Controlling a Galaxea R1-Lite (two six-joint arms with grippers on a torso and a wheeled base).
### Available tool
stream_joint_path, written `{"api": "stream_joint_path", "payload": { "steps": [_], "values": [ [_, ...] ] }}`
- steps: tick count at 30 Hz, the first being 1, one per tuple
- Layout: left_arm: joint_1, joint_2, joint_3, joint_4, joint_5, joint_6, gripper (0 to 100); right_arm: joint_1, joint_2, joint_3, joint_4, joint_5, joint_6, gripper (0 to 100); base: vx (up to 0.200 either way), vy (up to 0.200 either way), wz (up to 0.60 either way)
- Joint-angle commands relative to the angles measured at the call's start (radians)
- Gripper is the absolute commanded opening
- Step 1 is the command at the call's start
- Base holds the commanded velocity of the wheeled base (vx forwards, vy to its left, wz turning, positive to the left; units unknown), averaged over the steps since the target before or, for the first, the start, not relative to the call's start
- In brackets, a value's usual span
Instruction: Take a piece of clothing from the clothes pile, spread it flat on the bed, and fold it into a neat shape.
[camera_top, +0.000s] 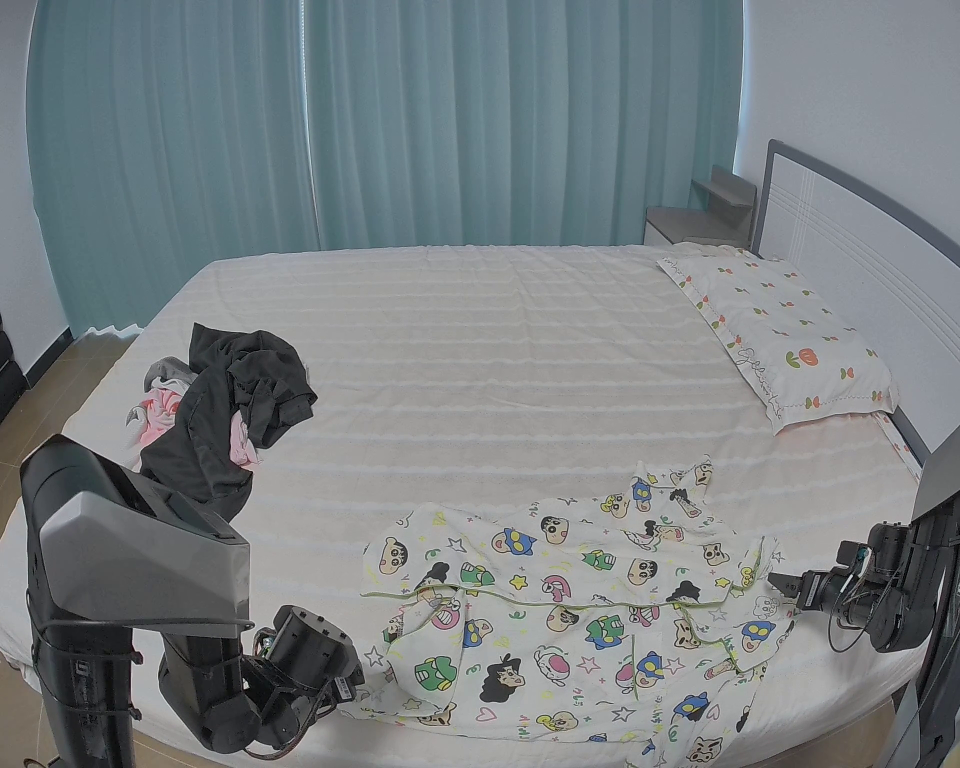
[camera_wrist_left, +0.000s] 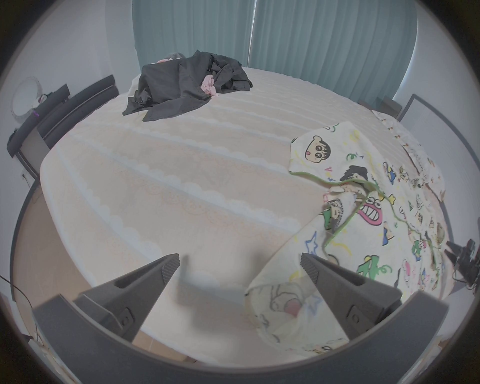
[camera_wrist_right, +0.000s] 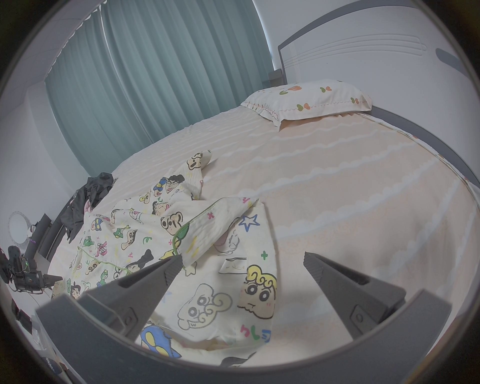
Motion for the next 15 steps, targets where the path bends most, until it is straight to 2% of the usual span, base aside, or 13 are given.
{"api": "stream_joint_path", "payload": {
  "steps": [1, 7, 13, 14, 15],
  "values": [
    [-0.001, -0.113, 0.001, -0.016, -0.050, 0.015, 100, 0.000, -0.004, 0.001, -0.018, 0.000, 0.000, 100, 0.000, 0.000, 0.00],
    [-0.002, -0.251, -0.085, -0.006, -0.078, 0.038, 100, 0.000, -0.005, 0.001, -0.018, 0.000, 0.001, 100, 0.000, 0.000, 0.00],
    [-0.059, -0.229, -0.144, 0.040, -0.219, 0.036, 100, 0.000, -0.005, 0.001, -0.018, 0.000, 0.001, 100, 0.000, 0.000, 0.00],
    [-0.059, -0.229, -0.144, 0.040, -0.219, 0.036, 100, 0.000, -0.005, 0.001, -0.018, 0.000, 0.001, 100, 0.000, 0.000, 0.00],
    [-0.086, -0.174, -0.140, 0.040, -0.289, 0.036, 100, 0.001, -0.005, 0.001, -0.018, 0.000, 0.001, 100, 0.000, 0.000, 0.00]
  ]
}}
